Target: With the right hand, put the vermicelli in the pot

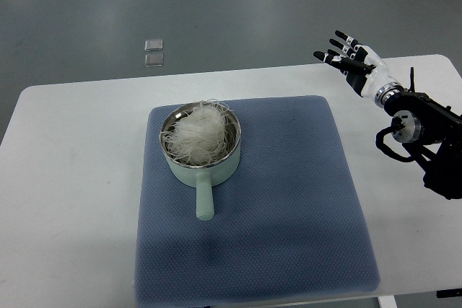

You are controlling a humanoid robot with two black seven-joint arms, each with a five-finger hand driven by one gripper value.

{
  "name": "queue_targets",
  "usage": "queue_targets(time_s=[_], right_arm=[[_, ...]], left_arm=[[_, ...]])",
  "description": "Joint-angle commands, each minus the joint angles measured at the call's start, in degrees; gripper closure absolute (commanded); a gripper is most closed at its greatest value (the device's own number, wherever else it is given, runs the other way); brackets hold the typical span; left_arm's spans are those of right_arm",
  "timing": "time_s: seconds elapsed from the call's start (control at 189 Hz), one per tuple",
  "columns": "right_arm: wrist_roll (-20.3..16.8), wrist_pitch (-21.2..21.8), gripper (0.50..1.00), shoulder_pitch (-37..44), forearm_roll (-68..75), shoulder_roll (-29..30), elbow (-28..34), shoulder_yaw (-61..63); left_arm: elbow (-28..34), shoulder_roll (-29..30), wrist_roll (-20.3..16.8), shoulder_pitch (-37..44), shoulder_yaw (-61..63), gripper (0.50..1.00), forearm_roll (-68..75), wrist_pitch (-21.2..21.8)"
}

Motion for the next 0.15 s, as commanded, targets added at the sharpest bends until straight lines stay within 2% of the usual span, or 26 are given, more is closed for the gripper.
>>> queue_targets(time_s=[0.0, 0.143], right_arm=[[0.21, 0.21, 0.574, -0.56, 0.02, -0.07, 0.00, 0.31], [0.22, 0.39, 0.574, -1.00, -0.07, 0.02, 0.00, 0.22]], left_arm=[[0.02, 0.00, 0.00, 0.00, -0.14, 0.500, 0.00, 0.00], [0.29, 0.00, 0.00, 0.09, -0.14, 0.500, 0.00, 0.00]])
